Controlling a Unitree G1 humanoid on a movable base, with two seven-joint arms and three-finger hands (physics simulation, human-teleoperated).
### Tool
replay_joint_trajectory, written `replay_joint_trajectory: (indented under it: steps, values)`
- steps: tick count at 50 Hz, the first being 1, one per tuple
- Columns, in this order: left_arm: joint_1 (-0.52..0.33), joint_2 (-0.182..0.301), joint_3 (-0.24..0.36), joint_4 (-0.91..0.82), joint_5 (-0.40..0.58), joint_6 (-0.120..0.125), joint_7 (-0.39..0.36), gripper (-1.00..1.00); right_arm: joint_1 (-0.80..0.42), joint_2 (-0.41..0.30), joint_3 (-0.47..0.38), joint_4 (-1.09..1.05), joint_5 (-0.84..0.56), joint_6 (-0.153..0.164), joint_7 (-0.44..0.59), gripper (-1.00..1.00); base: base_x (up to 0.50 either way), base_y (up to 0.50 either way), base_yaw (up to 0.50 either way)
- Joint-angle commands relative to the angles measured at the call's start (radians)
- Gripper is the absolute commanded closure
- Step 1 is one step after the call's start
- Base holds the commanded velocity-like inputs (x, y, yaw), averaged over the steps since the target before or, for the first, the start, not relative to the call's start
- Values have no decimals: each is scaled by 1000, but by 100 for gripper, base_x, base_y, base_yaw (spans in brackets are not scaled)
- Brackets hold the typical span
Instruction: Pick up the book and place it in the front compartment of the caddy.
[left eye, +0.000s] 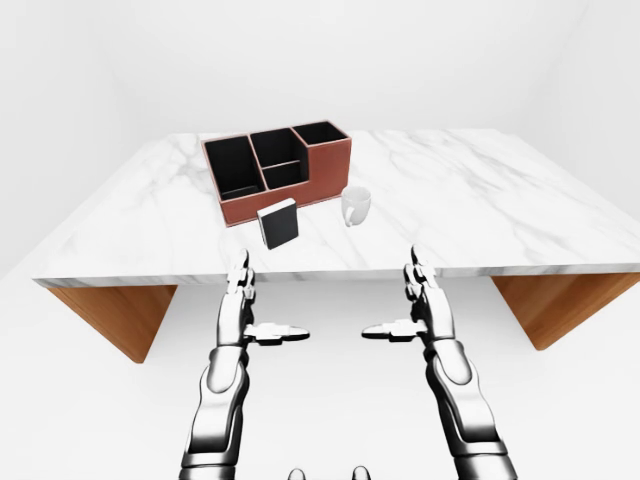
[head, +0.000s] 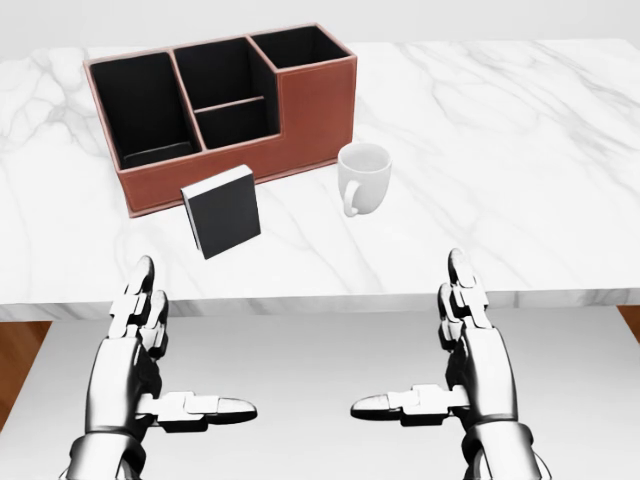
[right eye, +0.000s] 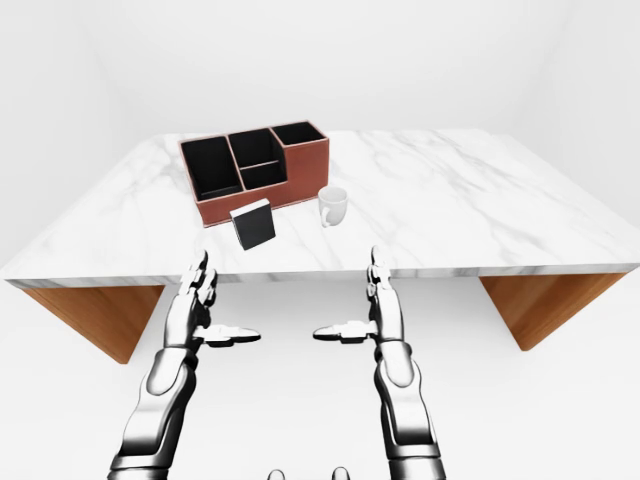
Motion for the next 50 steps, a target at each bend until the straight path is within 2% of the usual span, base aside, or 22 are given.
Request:
replay_joint_trajectory:
  steps: [1, 6, 9, 11, 12, 14, 16, 18, 50]
  values:
    - [-1, 13, 26, -14, -14, 15, -25, -100, 9, -10, -15, -25, 5, 12, 31, -100, 0, 0, 0]
    - [-3, 15, 30, -35, -18, 37, -26, -100, 11, -10, -16, -64, 6, 44, 32, -100, 0, 0, 0]
    - [-6, 16, 32, -50, -20, 53, -26, -100, 10, -12, -19, -60, 6, 40, 34, -100, 0, 0, 0]
    - [-5, 16, 33, -59, -21, 60, -27, -100, 10, -12, -21, -77, 6, 55, 33, -100, 0, 0, 0]
    - [-5, 17, 34, -74, -24, 73, -28, -100, 10, -13, -22, -94, 7, 69, 33, -100, 0, 0, 0]
    - [-3, 18, 35, -86, -25, 82, -29, -100, 8, -13, -23, -95, 7, 70, 33, -100, 0, 0, 0]
    - [-9, 19, 38, -82, -25, 81, -30, -100, 10, -13, -24, -98, 5, 69, 33, -100, 0, 0, 0]
    - [-13, 20, 42, -97, -30, 82, -31, -100, 12, -13, -24, -129, 7, 86, 33, -100, 0, 0, 0]
    - [-32, 36, 80, -309, -66, 82, -46, -100, 17, -20, -37, -476, 34, 86, 67, -100, 0, 0, 0]
